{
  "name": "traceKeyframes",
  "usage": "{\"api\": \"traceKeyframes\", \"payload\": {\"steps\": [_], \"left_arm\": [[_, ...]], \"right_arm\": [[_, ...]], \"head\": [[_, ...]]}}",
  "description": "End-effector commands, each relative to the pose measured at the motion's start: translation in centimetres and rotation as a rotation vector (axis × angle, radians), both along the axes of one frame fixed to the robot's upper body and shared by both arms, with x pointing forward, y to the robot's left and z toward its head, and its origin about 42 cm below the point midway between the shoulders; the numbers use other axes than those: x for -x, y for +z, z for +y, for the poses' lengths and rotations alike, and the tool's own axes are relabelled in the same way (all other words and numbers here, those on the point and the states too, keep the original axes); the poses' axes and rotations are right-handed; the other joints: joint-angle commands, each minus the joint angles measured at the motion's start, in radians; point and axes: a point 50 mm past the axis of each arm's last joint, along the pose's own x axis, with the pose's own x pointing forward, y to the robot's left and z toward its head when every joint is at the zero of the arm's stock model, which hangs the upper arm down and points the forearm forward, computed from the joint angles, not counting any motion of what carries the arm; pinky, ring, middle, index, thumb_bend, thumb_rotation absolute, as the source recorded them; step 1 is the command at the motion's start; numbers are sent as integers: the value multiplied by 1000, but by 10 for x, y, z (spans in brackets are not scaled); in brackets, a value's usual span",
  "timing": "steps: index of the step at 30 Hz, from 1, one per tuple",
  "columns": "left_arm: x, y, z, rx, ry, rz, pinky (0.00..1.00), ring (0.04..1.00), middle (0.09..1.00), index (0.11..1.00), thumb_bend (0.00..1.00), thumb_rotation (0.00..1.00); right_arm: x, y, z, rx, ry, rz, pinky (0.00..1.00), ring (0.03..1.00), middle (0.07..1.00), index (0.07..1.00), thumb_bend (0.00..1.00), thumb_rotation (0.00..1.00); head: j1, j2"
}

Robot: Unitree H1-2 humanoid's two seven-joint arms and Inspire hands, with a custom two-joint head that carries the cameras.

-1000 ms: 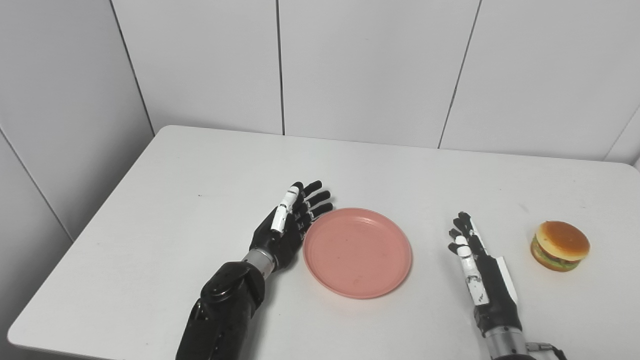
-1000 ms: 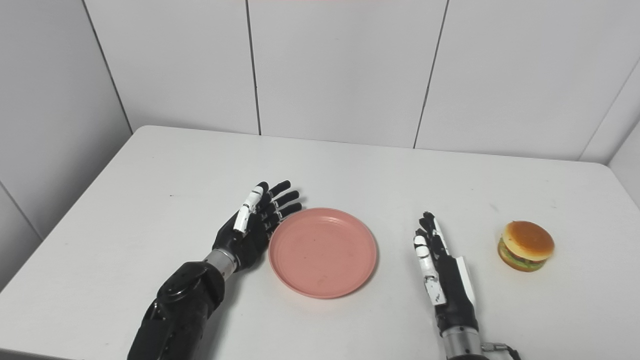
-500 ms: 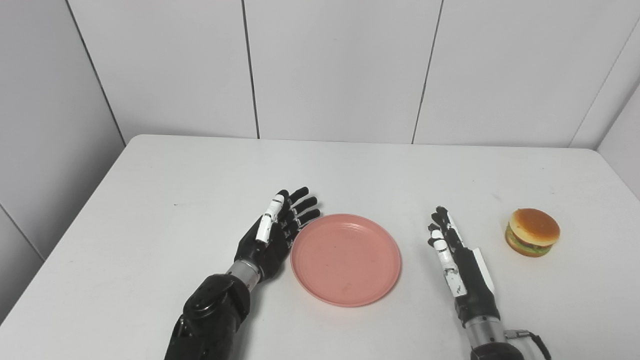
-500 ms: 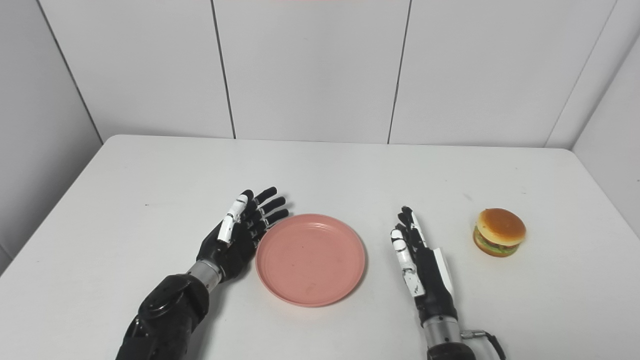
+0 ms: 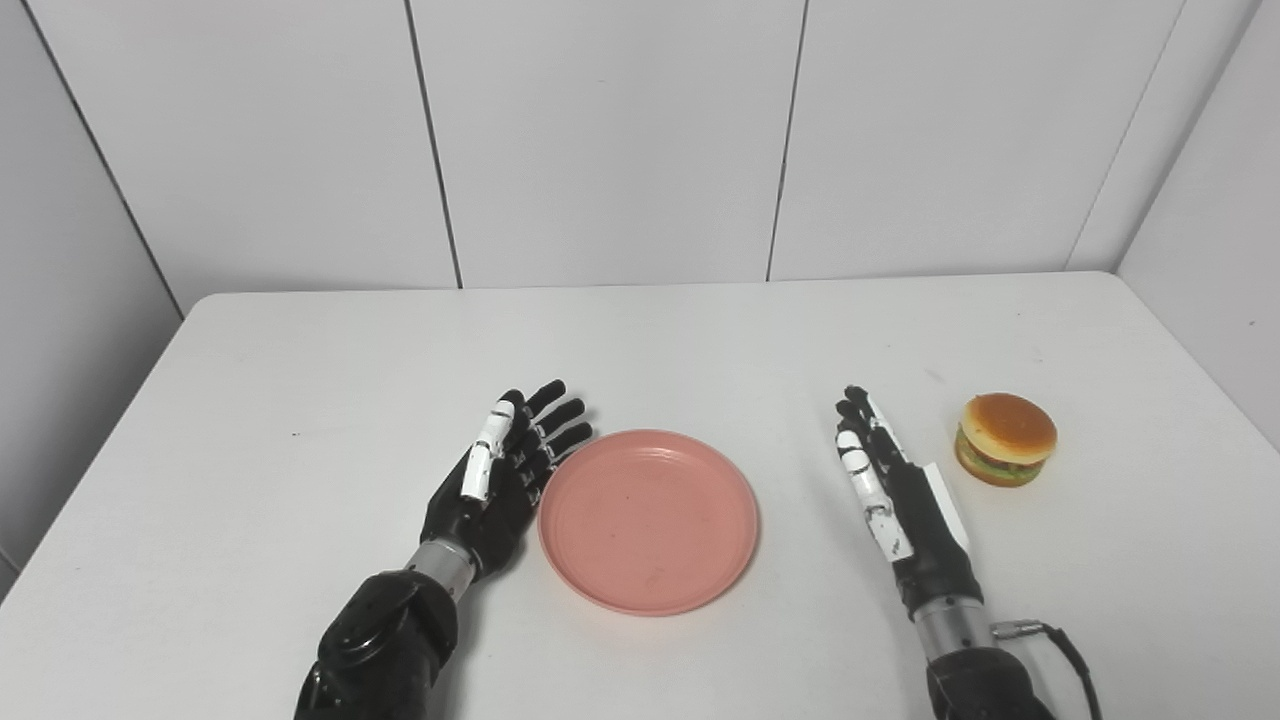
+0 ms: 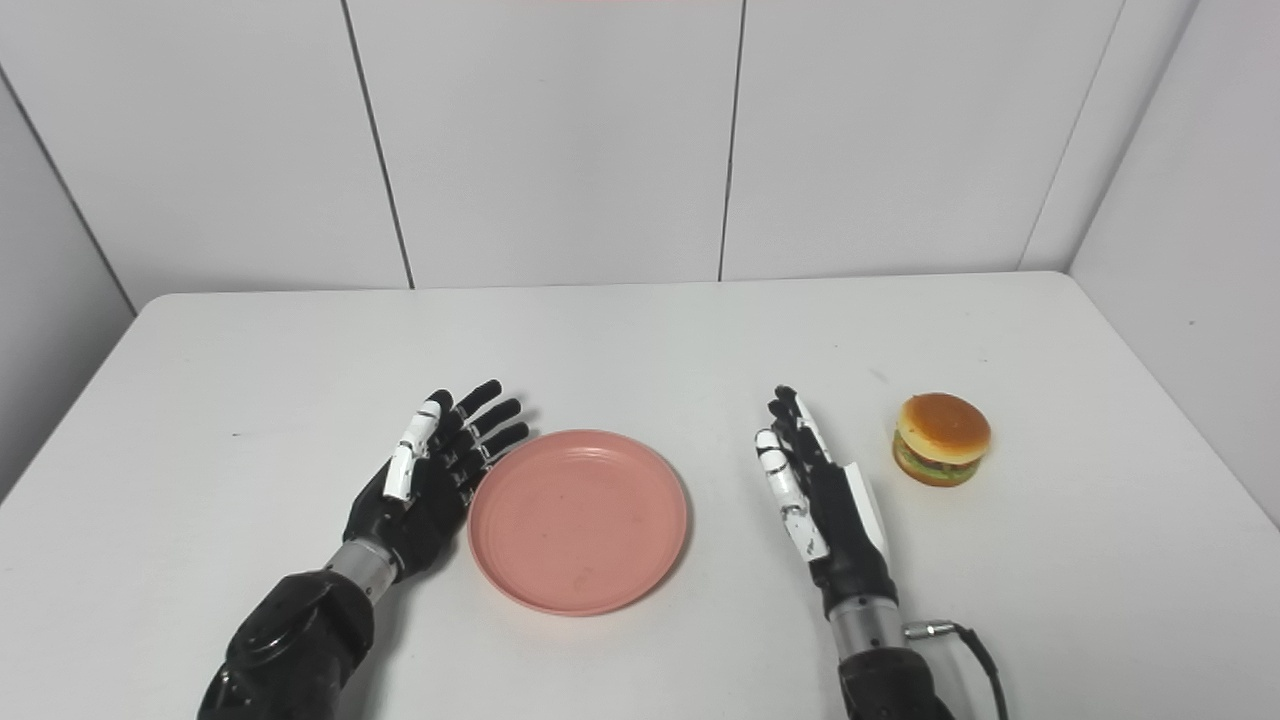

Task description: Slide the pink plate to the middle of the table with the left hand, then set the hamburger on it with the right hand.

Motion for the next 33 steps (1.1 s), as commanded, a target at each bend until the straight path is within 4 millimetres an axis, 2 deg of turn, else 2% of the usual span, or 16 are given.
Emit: {"api": "traceKeyframes", "payload": {"steps": [1,5,10,12,16,19,22,23,24,25,27,33], "left_arm": [[-1,2,4,10,1,-14,887,881,889,887,334,1000],[0,1,10,8,-5,-21,897,890,897,894,327,1000],[1,-2,17,16,-19,-29,909,905,912,904,320,1000],[2,-2,19,19,-21,-33,911,906,913,905,320,1000],[2,-4,24,29,-23,-35,921,920,923,909,320,1000],[2,-6,27,32,-27,-34,914,917,921,908,321,1000],[1,-8,31,30,-31,-31,915,915,920,911,324,1000],[0,-9,32,32,-32,-30,917,915,919,911,324,1000],[0,-9,33,34,-33,-31,921,915,919,911,323,1000],[0,-10,34,37,-34,-30,925,918,921,913,322,1000],[-1,-10,36,41,-40,-31,930,924,927,917,319,1000],[-2,-11,41,65,-31,-19,929,917,921,917,313,1000]], "right_arm": [[-9,33,2,56,-4,-107,856,908,917,947,461,1000],[-13,53,-4,110,-14,-157,870,910,926,961,473,997],[-17,73,-11,186,-63,-224,837,882,911,945,500,928],[-18,81,-14,226,-86,-239,839,875,905,939,511,944],[-21,94,-22,327,-128,-291,820,870,895,919,570,988],[-23,103,-30,385,-162,-307,816,874,894,910,615,960],[-25,111,-39,460,-200,-316,807,876,906,929,708,920],[-25,114,-43,496,-220,-323,784,871,911,930,742,885],[-26,116,-46,527,-237,-329,665,761,919,923,791,837],[-26,118,-50,557,-248,-334,676,783,931,921,830,780],[-28,123,-59,619,-262,-333,769,890,953,933,880,724],[-29,132,-85,742,-346,-217,786,940,973,951,951,665]], "head": [[-29,-7],[-71,-20],[-116,-42],[-134,-48],[-164,-51],[-179,-54],[-201,-59],[-203,-60],[-209,-61],[-213,-63],[-217,-64],[-225,-65]]}}
